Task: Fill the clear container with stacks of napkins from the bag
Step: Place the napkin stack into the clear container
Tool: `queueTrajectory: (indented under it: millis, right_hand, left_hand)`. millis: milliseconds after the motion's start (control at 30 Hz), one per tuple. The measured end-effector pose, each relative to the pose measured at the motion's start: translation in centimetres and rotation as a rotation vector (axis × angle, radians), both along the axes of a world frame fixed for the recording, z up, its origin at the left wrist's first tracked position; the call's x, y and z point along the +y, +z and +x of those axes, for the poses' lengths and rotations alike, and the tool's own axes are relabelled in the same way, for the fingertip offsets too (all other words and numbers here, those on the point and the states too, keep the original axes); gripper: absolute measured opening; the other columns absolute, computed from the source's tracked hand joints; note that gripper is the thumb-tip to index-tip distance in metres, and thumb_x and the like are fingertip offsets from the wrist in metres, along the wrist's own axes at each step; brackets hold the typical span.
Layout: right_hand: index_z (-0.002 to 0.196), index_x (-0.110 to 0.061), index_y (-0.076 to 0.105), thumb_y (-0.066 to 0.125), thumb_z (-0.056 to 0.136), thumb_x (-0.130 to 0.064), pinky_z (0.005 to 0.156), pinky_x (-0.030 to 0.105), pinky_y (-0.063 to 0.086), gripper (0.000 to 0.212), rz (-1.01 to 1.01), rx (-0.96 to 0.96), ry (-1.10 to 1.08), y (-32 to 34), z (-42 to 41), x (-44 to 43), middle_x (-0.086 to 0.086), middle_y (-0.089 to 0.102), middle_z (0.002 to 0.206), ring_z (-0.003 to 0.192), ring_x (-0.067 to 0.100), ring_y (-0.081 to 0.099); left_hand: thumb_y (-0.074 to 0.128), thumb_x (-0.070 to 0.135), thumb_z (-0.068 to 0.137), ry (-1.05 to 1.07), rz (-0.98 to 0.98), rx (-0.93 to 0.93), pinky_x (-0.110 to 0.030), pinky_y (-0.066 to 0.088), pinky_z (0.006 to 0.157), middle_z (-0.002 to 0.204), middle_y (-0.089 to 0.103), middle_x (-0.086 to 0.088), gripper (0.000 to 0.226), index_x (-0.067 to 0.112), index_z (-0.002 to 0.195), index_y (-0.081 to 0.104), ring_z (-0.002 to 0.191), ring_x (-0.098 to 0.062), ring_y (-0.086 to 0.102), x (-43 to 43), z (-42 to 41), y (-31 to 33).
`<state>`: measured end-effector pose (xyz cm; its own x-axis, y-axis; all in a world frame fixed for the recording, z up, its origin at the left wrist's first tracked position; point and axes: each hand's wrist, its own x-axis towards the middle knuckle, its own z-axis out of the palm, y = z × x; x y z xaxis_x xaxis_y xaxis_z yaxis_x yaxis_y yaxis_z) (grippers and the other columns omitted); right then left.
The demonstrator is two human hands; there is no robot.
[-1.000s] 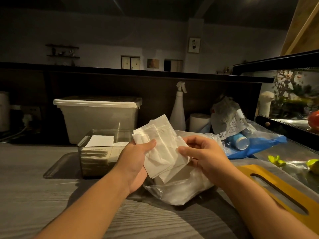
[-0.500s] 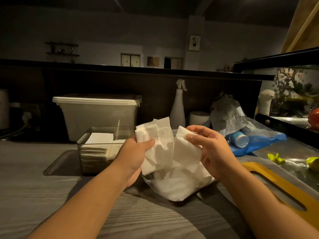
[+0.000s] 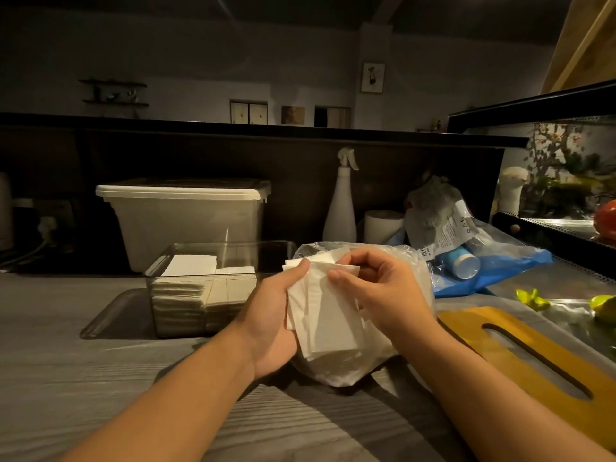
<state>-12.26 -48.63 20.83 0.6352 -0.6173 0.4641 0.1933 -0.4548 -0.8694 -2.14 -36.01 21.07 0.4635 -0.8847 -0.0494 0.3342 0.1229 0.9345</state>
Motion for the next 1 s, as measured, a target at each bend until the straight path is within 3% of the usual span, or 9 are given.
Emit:
queueTrajectory:
  millis: [100, 267, 433, 533, 633, 700, 800, 900, 1000]
  right_hand:
    - [0.092, -0.023, 0.071, 0.077, 0.083, -0.022, 0.067, 0.022, 0.056, 0.011, 0.02, -0.019, 0.023, 0.0, 0.1, 0.1, -0.003, 0.074, 0.091, 0.086, 0.012, 0.071]
    - [0.094, -0.02, 0.072, 0.075, 0.084, -0.018, 0.076, 0.03, 0.061, 0.01, -0.057, -0.035, 0.074, -0.1, 0.0, 0.2, -0.002, 0.073, 0.091, 0.088, 0.015, 0.07]
    - [0.095, -0.021, 0.073, 0.074, 0.087, -0.02, 0.078, 0.027, 0.059, 0.009, -0.097, -0.026, 0.047, -0.5, 0.5, 0.1, -0.006, 0.073, 0.091, 0.089, 0.011, 0.069]
    - [0.091, -0.022, 0.072, 0.07, 0.091, -0.023, 0.068, 0.019, 0.056, 0.002, -0.085, 0.015, -0.025, -0.2, 0.1, -0.5, -0.004, 0.072, 0.085, 0.08, 0.008, 0.069]
    - [0.088, -0.028, 0.069, 0.066, 0.093, -0.02, 0.064, 0.014, 0.049, 0.01, -0.29, 0.205, -0.248, 0.1, -0.7, -1.6, -0.01, 0.068, 0.081, 0.077, 0.004, 0.063]
    - [0.095, -0.029, 0.07, 0.062, 0.093, -0.014, 0.068, 0.012, 0.042, 0.017, -0.402, 0.344, -0.357, 0.6, -1.1, -2.0, -0.013, 0.067, 0.093, 0.083, 0.002, 0.058]
    - [0.116, -0.032, 0.068, 0.061, 0.091, -0.013, 0.088, 0.021, 0.043, 0.033, -0.488, 0.562, -0.407, 1.1, -1.4, -2.2, -0.008, 0.063, 0.124, 0.106, 0.008, 0.053]
    - [0.131, -0.037, 0.058, 0.065, 0.088, -0.019, 0.111, 0.033, 0.034, 0.047, -0.593, 0.707, -0.372, 1.0, -1.4, -2.0, -0.009, 0.049, 0.144, 0.134, 0.015, 0.04]
    - [0.141, -0.039, 0.047, 0.064, 0.09, -0.035, 0.117, 0.039, 0.025, 0.054, -0.613, 0.736, -0.364, 1.0, -1.5, -2.0, -0.01, 0.04, 0.153, 0.143, 0.018, 0.029]
  left_hand:
    - [0.059, 0.033, 0.086, -0.063, -0.036, -0.027, -0.05, 0.05, 0.101, 0.116, 0.072, -0.015, 0.04, 0.018, 0.122, 0.069, 0.108, -0.031, 0.068, 0.0, 0.1, -0.1]
    - [0.066, -0.002, 0.083, -0.033, 0.024, -0.182, -0.041, 0.057, 0.084, 0.11, 0.073, -0.013, 0.043, 0.017, 0.121, 0.065, 0.105, -0.029, 0.069, 0.1, -0.1, -0.6]
    - [0.058, -0.006, 0.091, 0.075, 0.057, -0.221, -0.037, 0.057, 0.081, 0.101, 0.075, -0.01, 0.034, 0.015, 0.117, 0.065, 0.101, -0.027, 0.068, 0.0, -0.5, -0.5]
    - [0.058, -0.005, 0.092, 0.148, 0.064, -0.211, -0.031, 0.054, 0.074, 0.097, 0.075, -0.004, 0.032, 0.019, 0.113, 0.064, 0.098, -0.021, 0.067, 0.1, -0.5, 0.1]
    - [0.058, -0.005, 0.092, 0.217, 0.055, -0.179, -0.036, 0.054, 0.076, 0.108, 0.069, -0.007, 0.036, 0.017, 0.12, 0.059, 0.099, -0.025, 0.064, 0.2, -0.1, 0.7]
    - [0.056, -0.007, 0.093, 0.276, 0.025, -0.181, -0.036, 0.053, 0.073, 0.104, 0.066, -0.006, 0.032, 0.02, 0.109, 0.058, 0.094, -0.023, 0.062, 0.3, 0.1, 1.0]
    - [0.057, -0.003, 0.095, 0.36, -0.003, -0.251, -0.035, 0.053, 0.072, 0.105, 0.063, -0.002, 0.031, 0.023, 0.112, 0.056, 0.095, -0.021, 0.06, 0.1, 0.3, 1.1]
    - [0.058, 0.003, 0.096, 0.416, 0.008, -0.361, -0.035, 0.053, 0.074, 0.101, 0.059, 0.004, 0.032, 0.034, 0.104, 0.051, 0.096, -0.019, 0.057, 0.1, 0.7, 1.0]
    - [0.059, 0.004, 0.096, 0.45, 0.011, -0.411, -0.035, 0.053, 0.074, 0.1, 0.059, 0.005, 0.034, 0.036, 0.104, 0.051, 0.094, -0.017, 0.057, 0.1, 1.0, 1.0]
